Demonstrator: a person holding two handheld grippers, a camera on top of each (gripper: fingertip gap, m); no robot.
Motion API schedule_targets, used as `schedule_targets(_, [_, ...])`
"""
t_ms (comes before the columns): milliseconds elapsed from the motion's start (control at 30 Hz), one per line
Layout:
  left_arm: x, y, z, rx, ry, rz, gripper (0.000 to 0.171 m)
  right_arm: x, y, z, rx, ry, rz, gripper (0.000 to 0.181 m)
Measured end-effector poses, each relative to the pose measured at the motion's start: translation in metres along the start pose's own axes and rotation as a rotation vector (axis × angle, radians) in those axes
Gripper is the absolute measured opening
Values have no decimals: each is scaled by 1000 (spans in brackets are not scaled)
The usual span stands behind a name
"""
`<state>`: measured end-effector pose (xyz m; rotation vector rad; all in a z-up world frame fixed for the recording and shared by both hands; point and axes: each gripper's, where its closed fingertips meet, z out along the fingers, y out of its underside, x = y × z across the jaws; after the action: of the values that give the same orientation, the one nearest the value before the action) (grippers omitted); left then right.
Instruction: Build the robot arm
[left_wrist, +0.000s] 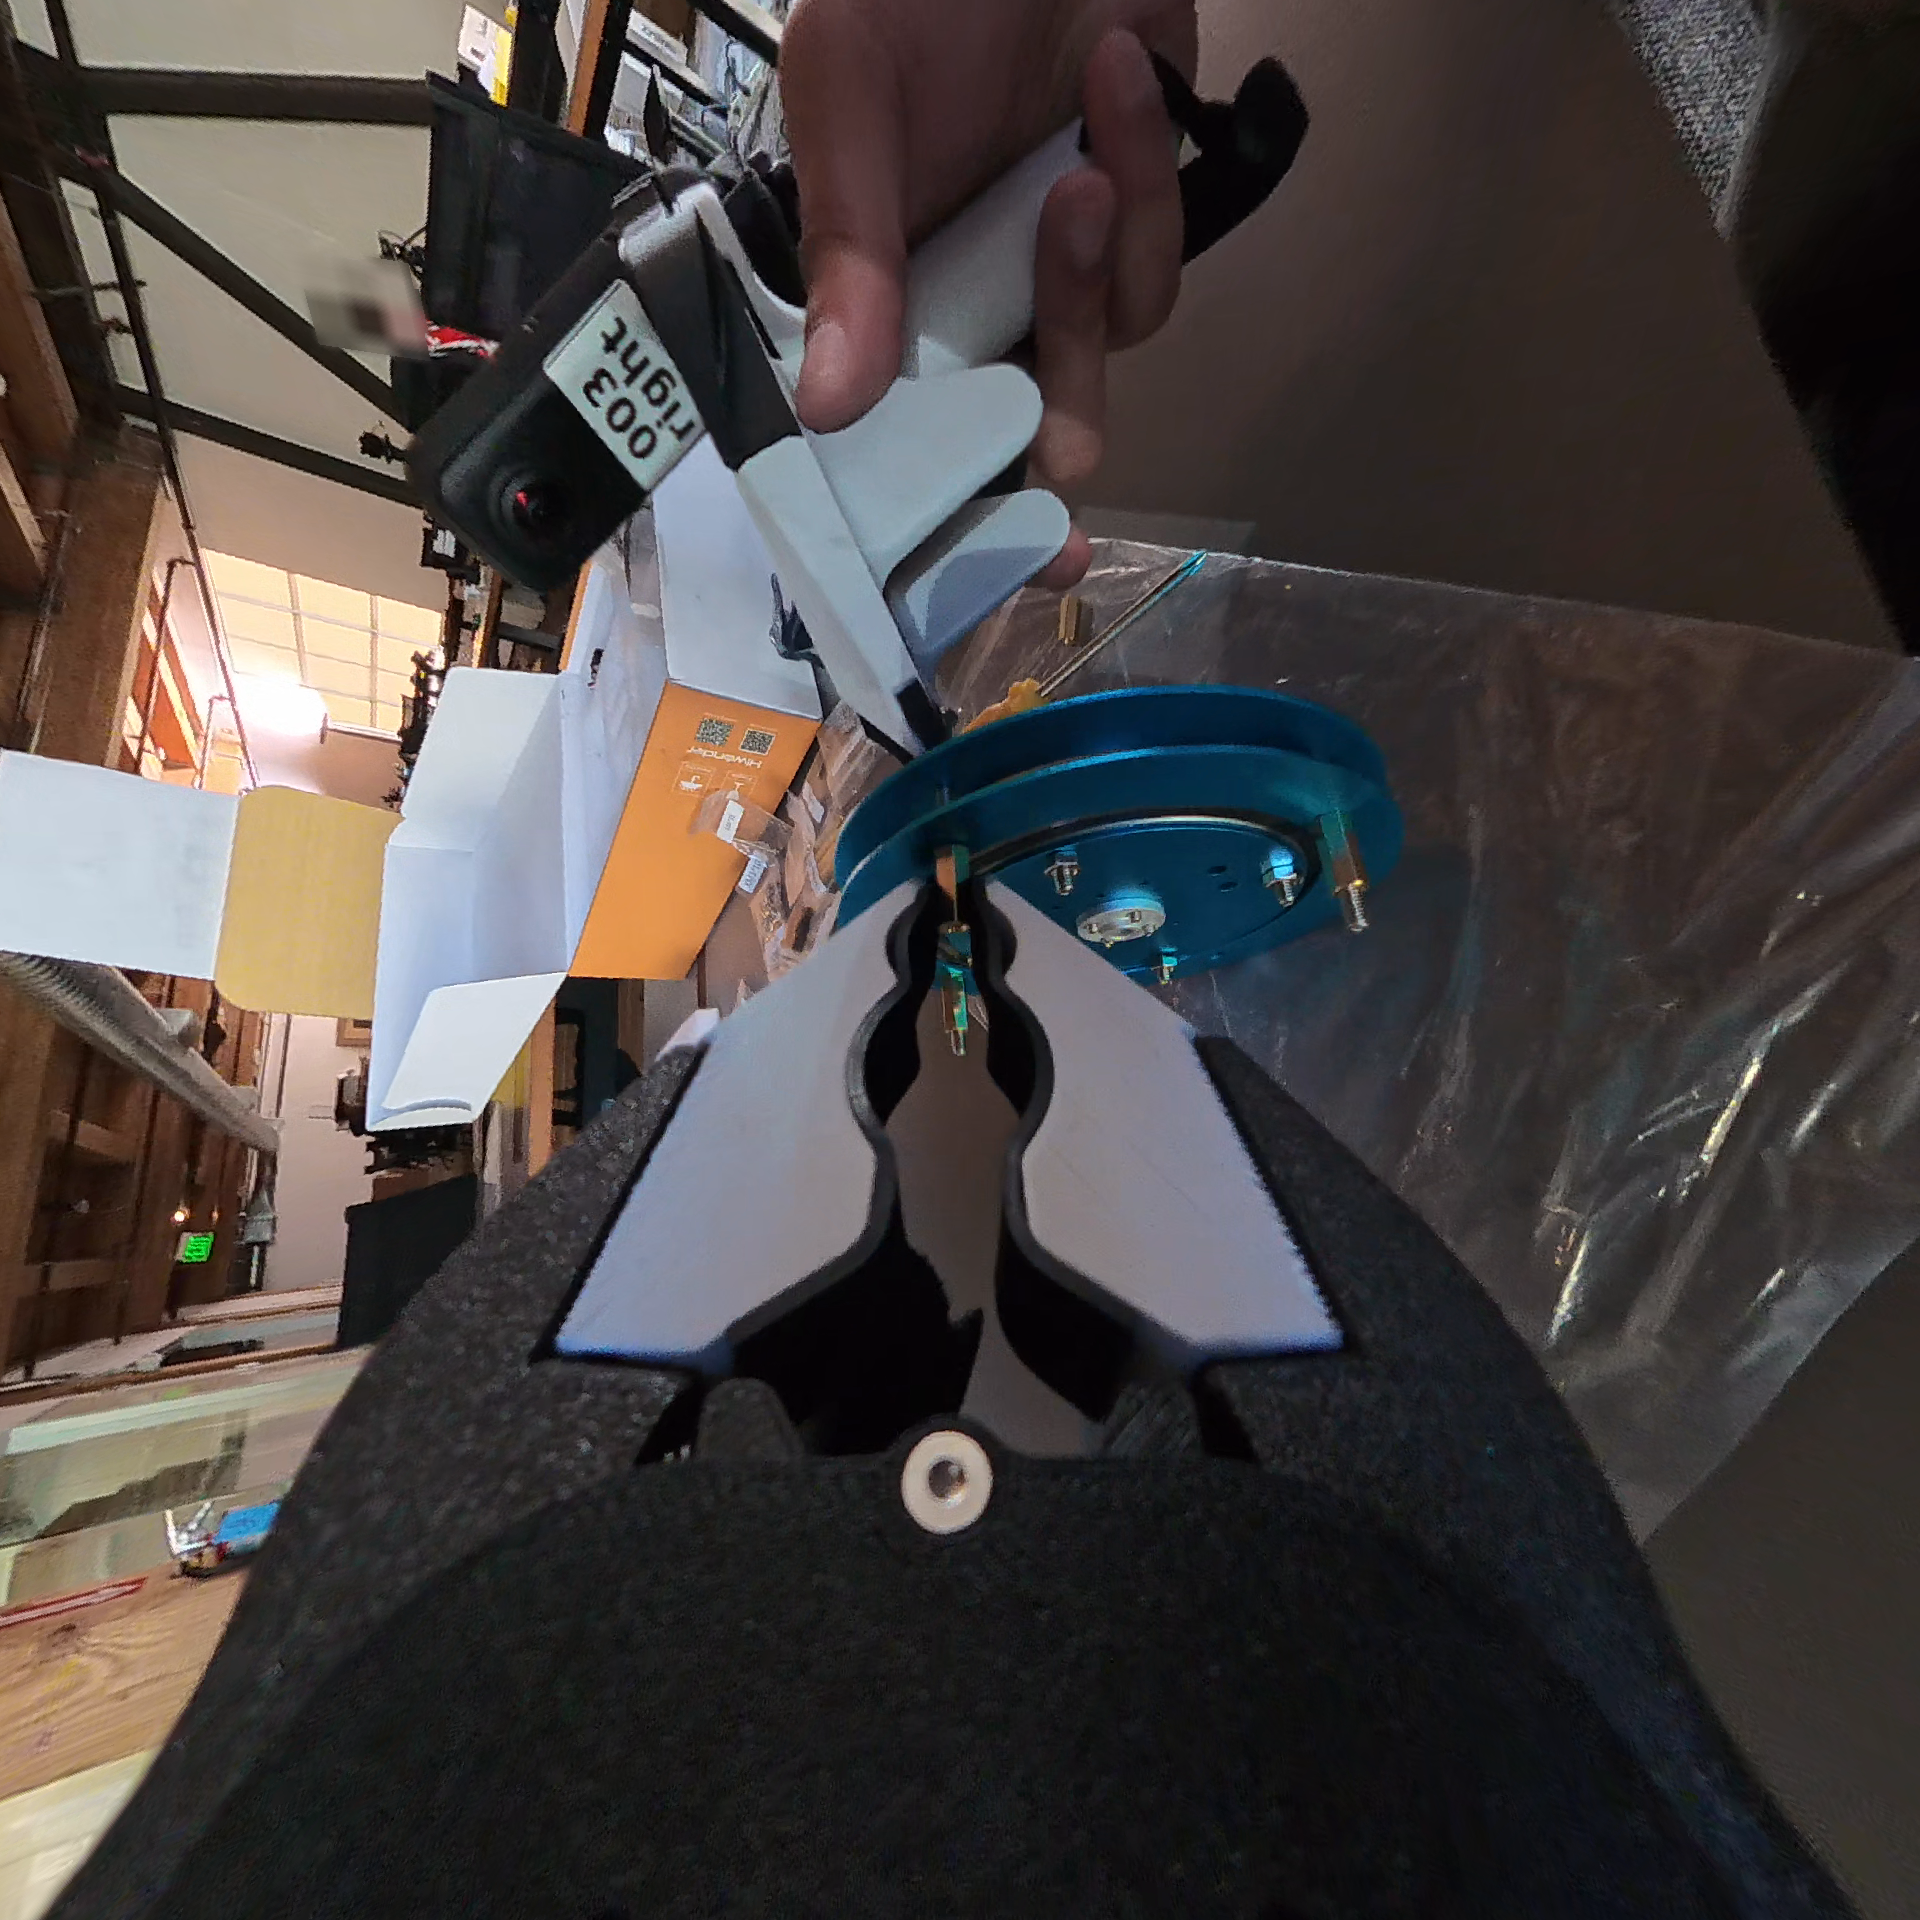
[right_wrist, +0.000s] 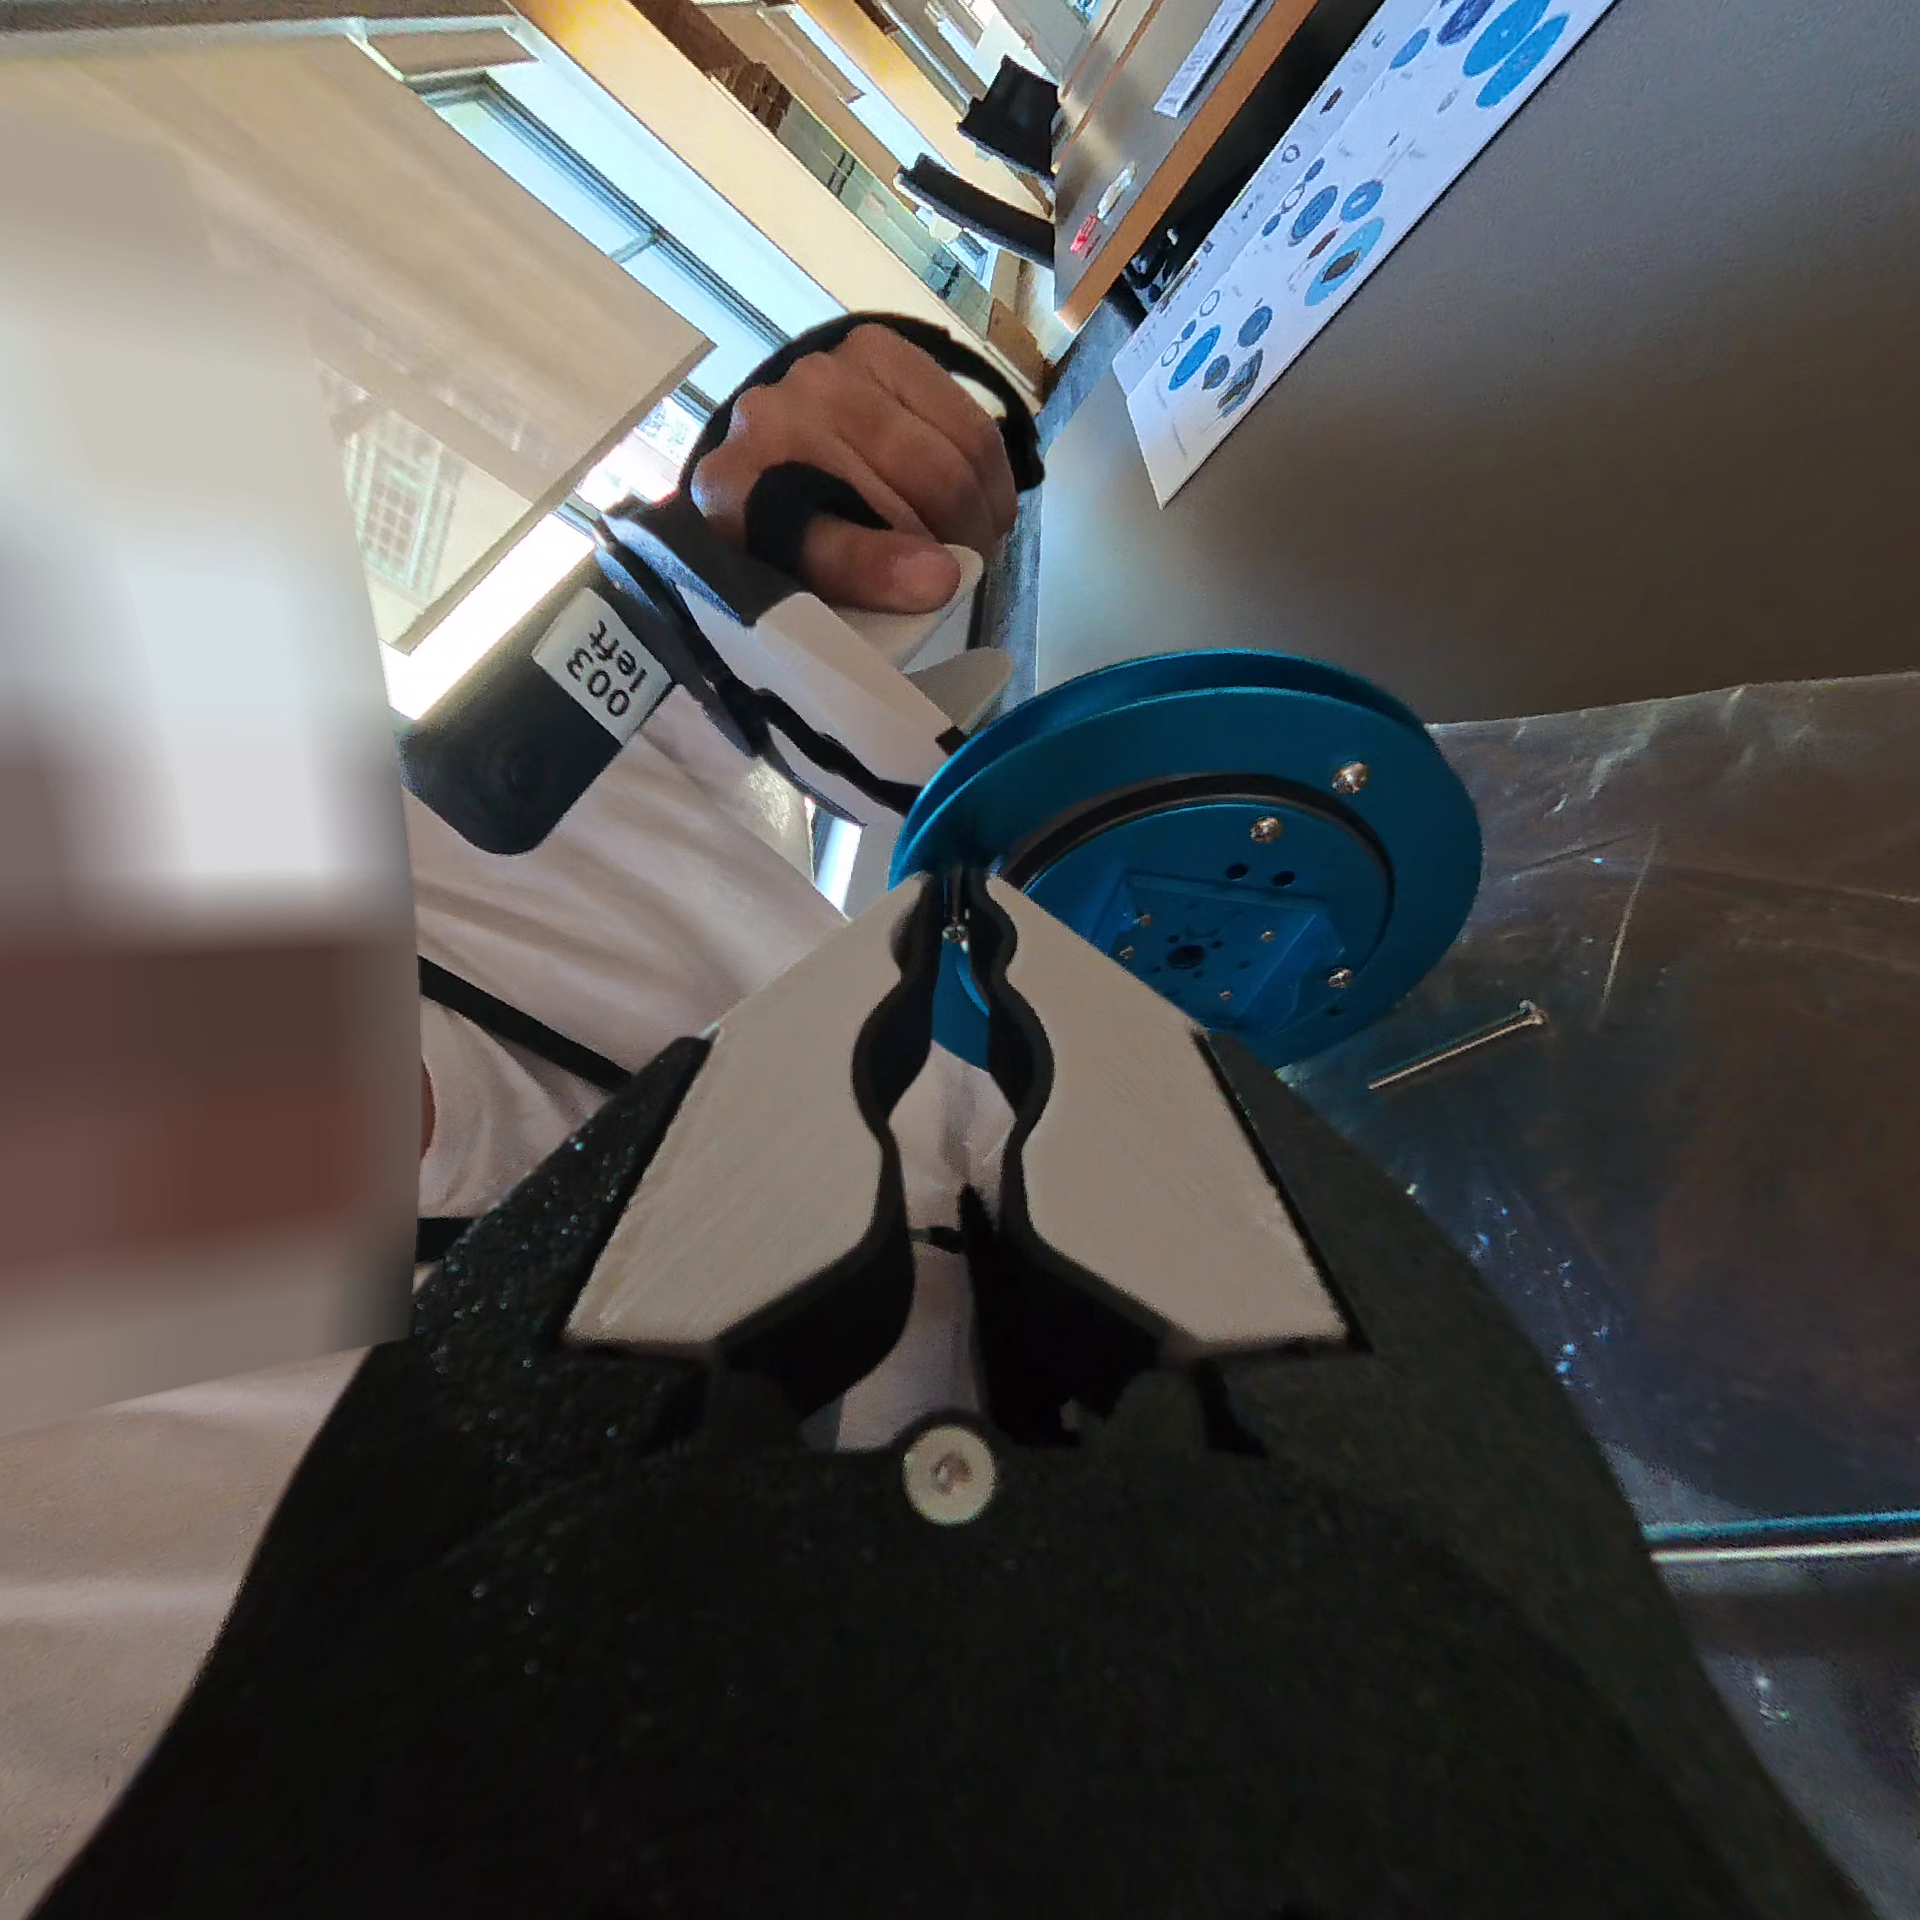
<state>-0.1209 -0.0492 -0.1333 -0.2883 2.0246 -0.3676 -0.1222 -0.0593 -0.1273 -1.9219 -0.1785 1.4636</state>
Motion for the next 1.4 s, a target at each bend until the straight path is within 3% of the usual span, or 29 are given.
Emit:
schedule_targets(33, [0, -1, 0, 2, 12, -11, 5, 0, 0, 0, -7, 26, -53, 2])
schedule_targets(100, [2, 0, -1, 11, 97, -156, 5, 2, 0, 1, -51, 177, -326, 2])
schedule_targets(233, [7, -3, -3, 62, 387, -665, 4, 3, 0, 3, -285, 670, -1258, 2])
schedule_targets(333, [13, -12, -10, 118, 707, -1099, 4, -1, 0, 5, -469, 1052, -2119, 2])
schedule_targets(367, [13, -12, -10, 139, 769, -1206, 4, -1, -1, 5, -497, 1119, -2219, 2])
schedule_targets(400, [13, -13, -11, 158, 807, -1266, 4, -1, -1, 5, -485, 1109, -2194, 2])
schedule_targets(467, [11, -12, -10, 173, 787, -1236, 4, -1, -2, 3, -434, 1075, -2100, 2])
schedule_targets(567, [5, -4, -3, 163, 616, -976, 4, 4, -11, -2, -329, 1060, -1858, 3])
schedule_targets(633, [3, -2, 0, 165, 526, -837, 5, 5, -11, -7, -248, 957, -1561, 5])
schedule_targets(700, [3, -2, 1, 182, 463, -723, 5, 3, -7, -10, -163, 780, -1185, 25])
schedule_targets(833, [2, -1, 1, 214, 302, -477, 5, 0, 3, -12, -46, 399, -447, 29])
schedule_targets(933, [3, -1, -2, 208, 184, -290, 5, -15, -1, -10, 60, 146, -147, 23])
schedule_targets(1100, [7, -6, -6, 195, 82, -126, 5, -6, 13, 2, 12, 172, -85, 16])
schedule_targets(1133, [8, -7, -7, 194, 72, -102, 5, -7, 13, 5, 15, 178, -99, 4])
schedule_targets(1233, [8, -6, -9, 182, 46, -23, 5, -7, 14, 8, 11, 240, -151, 3])
schedule_targets(1300, [8, -5, -9, 169, 94, -106, 5, -3, 13, 7, -32, 403, -356, 3])
schedule_targets(1400, [11, -6, -10, 194, 350, -513, 4, 3, 8, 2, -238, 795, -904, 3])
